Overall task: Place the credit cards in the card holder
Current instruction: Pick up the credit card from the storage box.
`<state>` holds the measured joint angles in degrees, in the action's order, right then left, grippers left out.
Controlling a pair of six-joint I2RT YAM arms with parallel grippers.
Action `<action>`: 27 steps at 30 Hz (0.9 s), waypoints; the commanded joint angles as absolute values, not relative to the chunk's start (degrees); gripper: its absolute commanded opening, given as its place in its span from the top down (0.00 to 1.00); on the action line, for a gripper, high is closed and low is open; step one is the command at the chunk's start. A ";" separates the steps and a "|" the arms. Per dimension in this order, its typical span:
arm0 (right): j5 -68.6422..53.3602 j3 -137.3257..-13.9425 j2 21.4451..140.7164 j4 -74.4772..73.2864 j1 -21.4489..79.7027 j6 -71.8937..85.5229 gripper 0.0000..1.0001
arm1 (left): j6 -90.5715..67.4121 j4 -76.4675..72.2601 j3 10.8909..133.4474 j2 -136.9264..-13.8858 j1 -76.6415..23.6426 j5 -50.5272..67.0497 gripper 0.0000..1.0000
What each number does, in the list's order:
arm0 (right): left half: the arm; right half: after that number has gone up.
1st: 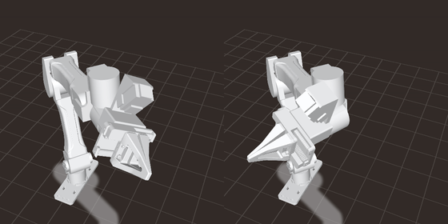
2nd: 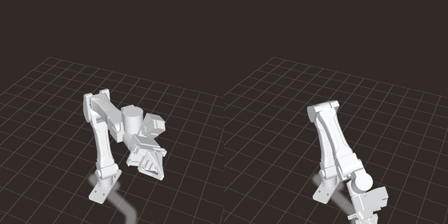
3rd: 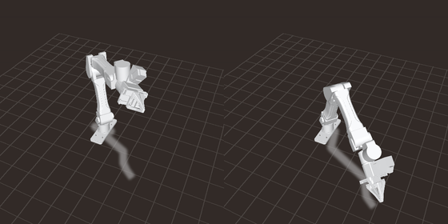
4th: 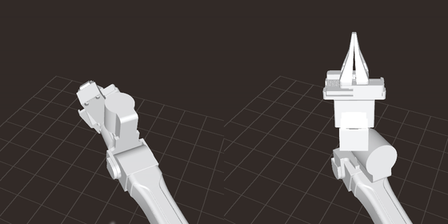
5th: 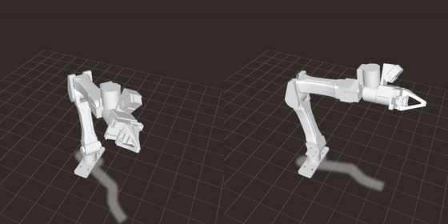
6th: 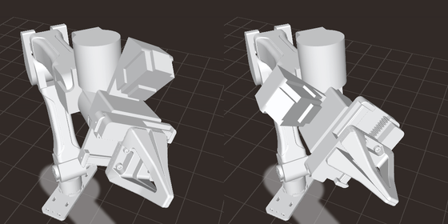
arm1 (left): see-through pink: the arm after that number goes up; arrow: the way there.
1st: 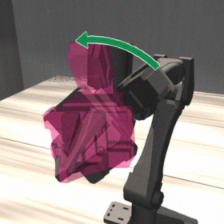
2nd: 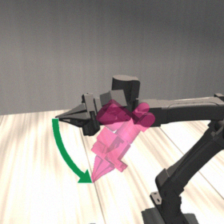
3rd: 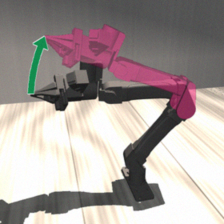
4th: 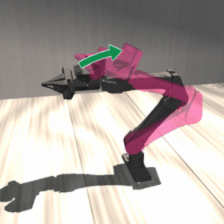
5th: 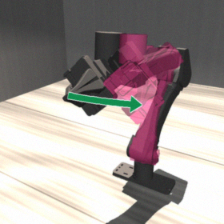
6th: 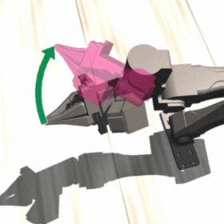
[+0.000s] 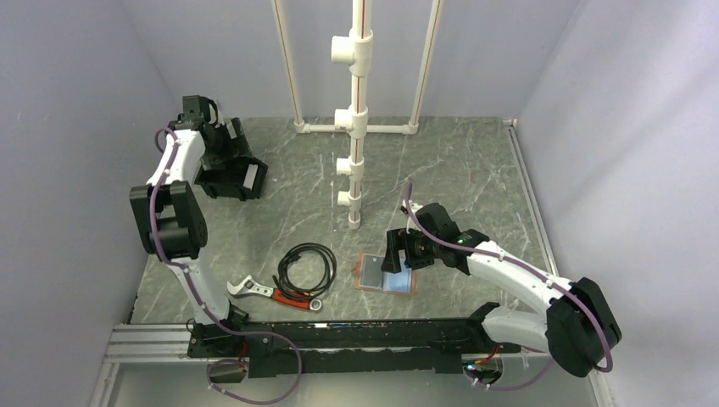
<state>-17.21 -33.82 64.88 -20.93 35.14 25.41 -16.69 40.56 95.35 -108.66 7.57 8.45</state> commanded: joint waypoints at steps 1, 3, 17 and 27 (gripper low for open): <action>-18.92 -35.40 63.46 -19.17 33.95 23.43 0.18 | -10.36 40.55 100.10 -112.54 8.91 15.29 0.03; -19.47 -35.31 63.23 -18.99 33.52 23.39 0.18 | -9.21 39.49 99.56 -114.00 9.13 17.58 0.02; -19.27 -34.56 62.36 -19.35 33.05 23.94 0.18 | -9.76 37.06 101.35 -123.37 9.79 28.24 0.06; -19.42 -33.60 62.21 -18.65 32.95 24.61 0.18 | -11.99 35.40 98.44 -119.81 9.92 33.29 0.17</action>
<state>-18.59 -33.76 62.98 -20.93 33.12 24.47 -11.51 37.41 99.66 -124.07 9.56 28.88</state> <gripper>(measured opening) 0.822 0.851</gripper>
